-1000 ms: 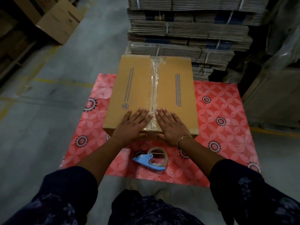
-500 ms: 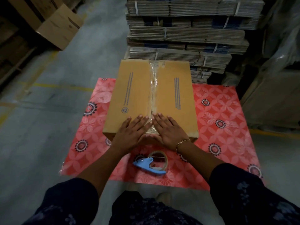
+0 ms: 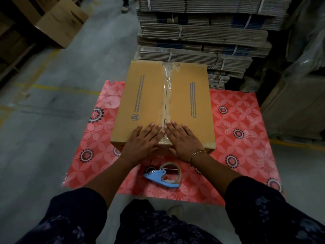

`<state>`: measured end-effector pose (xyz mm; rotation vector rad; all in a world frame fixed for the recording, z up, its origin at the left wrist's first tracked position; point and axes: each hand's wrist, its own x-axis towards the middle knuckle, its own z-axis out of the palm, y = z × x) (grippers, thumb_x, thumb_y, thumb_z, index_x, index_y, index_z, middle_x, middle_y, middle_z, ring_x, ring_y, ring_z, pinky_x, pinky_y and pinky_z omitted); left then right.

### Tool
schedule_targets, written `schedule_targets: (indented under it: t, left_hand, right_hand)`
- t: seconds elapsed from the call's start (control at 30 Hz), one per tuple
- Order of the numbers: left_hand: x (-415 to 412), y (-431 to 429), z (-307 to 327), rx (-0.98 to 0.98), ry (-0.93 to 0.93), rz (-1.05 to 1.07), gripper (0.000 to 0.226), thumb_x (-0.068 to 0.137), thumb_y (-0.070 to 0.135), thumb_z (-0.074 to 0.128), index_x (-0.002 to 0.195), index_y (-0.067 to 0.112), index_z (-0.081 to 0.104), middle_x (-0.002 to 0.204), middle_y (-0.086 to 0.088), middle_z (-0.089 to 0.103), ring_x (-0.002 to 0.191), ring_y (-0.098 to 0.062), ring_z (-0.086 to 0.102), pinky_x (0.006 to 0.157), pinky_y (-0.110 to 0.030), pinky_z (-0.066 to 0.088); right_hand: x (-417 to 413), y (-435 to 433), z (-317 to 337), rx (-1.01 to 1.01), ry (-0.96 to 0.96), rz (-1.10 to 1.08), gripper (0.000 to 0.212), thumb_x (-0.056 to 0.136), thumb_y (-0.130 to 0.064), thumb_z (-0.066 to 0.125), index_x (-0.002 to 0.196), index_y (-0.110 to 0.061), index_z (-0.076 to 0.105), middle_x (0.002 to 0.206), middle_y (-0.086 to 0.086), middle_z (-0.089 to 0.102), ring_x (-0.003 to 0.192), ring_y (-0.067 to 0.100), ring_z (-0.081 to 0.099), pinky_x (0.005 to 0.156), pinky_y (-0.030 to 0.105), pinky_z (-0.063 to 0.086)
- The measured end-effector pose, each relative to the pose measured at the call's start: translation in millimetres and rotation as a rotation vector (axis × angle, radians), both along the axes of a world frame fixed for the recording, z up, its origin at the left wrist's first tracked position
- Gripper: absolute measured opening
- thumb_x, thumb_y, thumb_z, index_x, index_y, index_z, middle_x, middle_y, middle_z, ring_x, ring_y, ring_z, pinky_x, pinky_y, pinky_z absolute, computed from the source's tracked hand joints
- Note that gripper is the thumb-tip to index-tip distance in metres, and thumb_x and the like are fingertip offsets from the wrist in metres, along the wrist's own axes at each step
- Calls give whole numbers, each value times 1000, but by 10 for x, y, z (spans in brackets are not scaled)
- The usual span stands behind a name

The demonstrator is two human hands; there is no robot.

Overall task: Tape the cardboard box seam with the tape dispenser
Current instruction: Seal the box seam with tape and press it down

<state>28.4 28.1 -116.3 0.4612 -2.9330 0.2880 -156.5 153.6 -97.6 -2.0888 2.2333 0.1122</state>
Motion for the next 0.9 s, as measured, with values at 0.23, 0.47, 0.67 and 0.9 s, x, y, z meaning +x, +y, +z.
schedule_targets:
  t: [0.23,0.47,0.67,0.9]
  left_hand:
    - [107,53,131,207,-137,4,84,90,63,47,160,24,19,171,-1,19,157,-23,19,123,-53,24]
    - [491,-565,183,673,306,687,93,85,86,30,142,14,47,146,-18,53,134,-38,51,106,-55,45]
    - [472,-539,209,1197,503,872,79,77,79,48,142,32,47,133,-3,68,118,-32,65,96,-42,52]
    - [890,-896,233,1120,569,856,68,80,69,52,136,31,55,127,-5,71,112,-31,67,92,-42,53]
  right_hand:
    - [11,111,165,27,-158,-52,96,84,-59,53,158,-18,6,168,3,2,154,21,1,123,48,12]
    - [-562,464,269,-371,-652,-890,85,86,-60,54,149,-7,35,154,18,39,141,35,38,114,44,32]
    - [-752,564,-198,-272,-1062,-1108,79,65,-81,66,121,-25,65,115,-1,75,102,22,72,93,53,55]
    - [-268,238,-47,-314,-1048,-1065,79,67,-83,61,121,-25,63,115,-2,73,104,22,70,94,52,54]
